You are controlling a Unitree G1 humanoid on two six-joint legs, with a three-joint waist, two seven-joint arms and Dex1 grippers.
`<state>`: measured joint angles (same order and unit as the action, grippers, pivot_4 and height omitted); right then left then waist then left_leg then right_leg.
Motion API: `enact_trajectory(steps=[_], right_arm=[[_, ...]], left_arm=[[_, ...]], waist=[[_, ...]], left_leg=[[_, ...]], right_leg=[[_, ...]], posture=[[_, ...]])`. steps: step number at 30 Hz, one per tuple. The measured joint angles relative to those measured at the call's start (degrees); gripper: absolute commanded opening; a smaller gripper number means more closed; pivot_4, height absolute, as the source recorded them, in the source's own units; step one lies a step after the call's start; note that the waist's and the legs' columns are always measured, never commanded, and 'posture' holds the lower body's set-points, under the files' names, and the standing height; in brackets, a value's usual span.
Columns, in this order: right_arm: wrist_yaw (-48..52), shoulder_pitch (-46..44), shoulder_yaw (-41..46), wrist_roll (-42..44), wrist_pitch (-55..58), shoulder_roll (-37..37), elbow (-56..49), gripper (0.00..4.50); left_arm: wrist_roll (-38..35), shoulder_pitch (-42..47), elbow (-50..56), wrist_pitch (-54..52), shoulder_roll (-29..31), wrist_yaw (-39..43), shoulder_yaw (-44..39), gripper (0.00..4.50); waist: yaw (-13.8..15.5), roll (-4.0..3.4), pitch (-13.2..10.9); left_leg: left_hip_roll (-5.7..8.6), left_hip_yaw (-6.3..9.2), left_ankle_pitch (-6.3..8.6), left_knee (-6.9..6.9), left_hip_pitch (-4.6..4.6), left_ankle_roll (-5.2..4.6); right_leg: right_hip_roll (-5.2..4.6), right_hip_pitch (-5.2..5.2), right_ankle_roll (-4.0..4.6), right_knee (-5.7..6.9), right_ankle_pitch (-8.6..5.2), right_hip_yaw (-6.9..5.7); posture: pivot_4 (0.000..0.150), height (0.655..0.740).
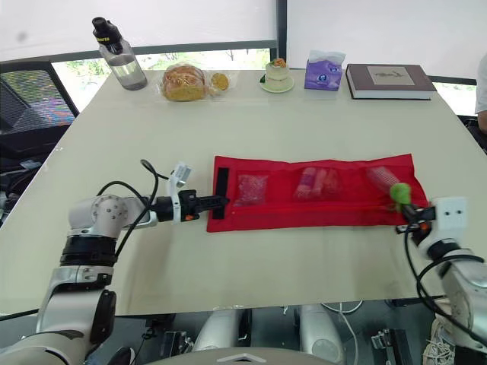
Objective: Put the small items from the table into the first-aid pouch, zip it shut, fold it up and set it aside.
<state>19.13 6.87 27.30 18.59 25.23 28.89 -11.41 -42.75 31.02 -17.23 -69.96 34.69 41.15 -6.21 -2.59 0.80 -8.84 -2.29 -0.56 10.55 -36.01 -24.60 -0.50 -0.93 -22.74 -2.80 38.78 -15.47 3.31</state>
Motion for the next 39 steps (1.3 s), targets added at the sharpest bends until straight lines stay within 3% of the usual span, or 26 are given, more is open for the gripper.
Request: enact_trajectory(steps=[9, 13, 14, 19, 20, 25, 30, 31, 35, 39], right_arm=[[-5.0, -4.1, 1.6, -1.2, -1.4, -1.1, 4.5, 0.02], [-5.0, -4.4, 1.6, 1.2, 0.7, -2.8, 3.1, 1.39], [-5.0, -4.2, 1.9, 2.0, 1.5, -2.8, 2.4, 2.1], [-5.0, -1.0, 6.1, 7.5, 5.8, -3.4, -3.0, 4.45], [-4.1, 0.0, 7.0, 10.1, 7.2, -3.5, -4.6, 4.45], [0.3, 4.5, 7.1, 20.2, 13.6, -3.5, -11.4, 4.5], [-0.2, 7.8, 6.8, 28.5, 21.2, -3.5, -15.5, 4.5], [-0.7, 8.0, 6.8, 29.4, 22.2, -3.5, -15.7, 4.5], [-6.1, 6.1, 6.9, 33.9, 25.9, -5.9, -15.6, 4.5], [-13.1, 2.1, 7.0, 38.5, 28.0, -9.5, -14.1, 4.5]], left_arm=[[-0.5, -3.1, 1.9, 0.0, 1.6, 0.3, -2.8, 0.0], [-0.5, -4.8, 3.2, -0.4, 2.1, -0.2, -5.1, 0.0], [-0.5, -5.2, 3.4, -0.6, 2.4, -0.4, -5.7, 0.0], [-0.1, -6.8, 4.4, -0.6, 5.0, -0.9, -7.4, 0.0], [0.1, -7.0, 4.3, -0.4, 5.4, -1.1, -7.7, 0.0], [0.5, -7.7, 4.9, 2.1, 7.1, -0.9, -8.1, 1.88], [1.3, -7.7, 4.8, 5.4, 9.6, -0.7, -8.6, 4.25], [1.7, -7.7, 4.8, 6.0, 10.3, -0.7, -8.6, 4.46], [5.4, -6.6, 3.5, 9.1, 14.6, -0.1, -8.6, 4.46], [6.7, -2.8, 5.9, 12.2, 16.5, 2.6, -8.0, 4.46]], waist=[[-0.1, 0.02, 0.0], [-0.1, 0.03, 0.0], [-0.1, 0.02, 0.0], [-0.1, 0.03, 0.0], [-0.1, 0.03, 0.0], [0.0, 0.04, 0.0], [0.0, 0.05, 0.0], [0.0, 0.06, 0.0], [0.0, 0.54, -0.3], [0.6, 0.66, -0.4]], left_leg=[[-0.04, -0.44, 0.0, 0.23, 0.15, 0.0], [-0.06, -0.51, 0.0, 0.25, 0.15, 0.0], [-0.06, -0.53, 0.0, 0.25, 0.15, 0.0], [-0.09, -0.54, 0.0, 0.39, 0.2, 0.0], [-0.1, -0.54, 0.0, 0.43, 0.23, 0.0], [-0.12, -0.54, 0.0, 0.65, 0.47, 0.0], [-0.34, -0.62, 0.01, 0.74, 0.61, 0.01], [-0.36, -0.64, 0.01, 0.75, 0.61, 0.01], [-0.49, -0.6, 0.01, 0.81, 0.52, 0.01], [-0.4, -0.7, -0.01, 0.73, -0.26, 0.03]], right_leg=[[0.01, -0.09, -0.19, -0.01, 0.1, 0.46], [0.0, -0.17, -0.2, 0.02, 0.1, 0.55], [0.0, -0.18, -0.19, 0.03, 0.08, 0.56], [0.01, -0.24, -0.17, 0.02, 0.05, 0.63], [0.0, -0.24, -0.1, 0.02, 0.0, 0.66], [-0.02, -0.2, -0.04, 0.02, -0.04, 0.82], [-0.08, -0.18, -0.02, -0.01, -0.07, 0.88], [-0.08, -0.19, -0.02, -0.02, -0.07, 0.88], [-0.11, -0.3, 0.07, -0.04, -0.11, 0.84], [-0.29, -0.81, 0.3, -0.12, 0.06, 0.67]], posture=[[0.15, 0.74], [0.15, 0.74], [0.15, 0.74], [0.15, 0.74], [0.15, 0.74], [0.15, 0.74], [0.15, 0.74], [0.15, 0.74], [0.15, 0.74], [0.15, 0.74]])
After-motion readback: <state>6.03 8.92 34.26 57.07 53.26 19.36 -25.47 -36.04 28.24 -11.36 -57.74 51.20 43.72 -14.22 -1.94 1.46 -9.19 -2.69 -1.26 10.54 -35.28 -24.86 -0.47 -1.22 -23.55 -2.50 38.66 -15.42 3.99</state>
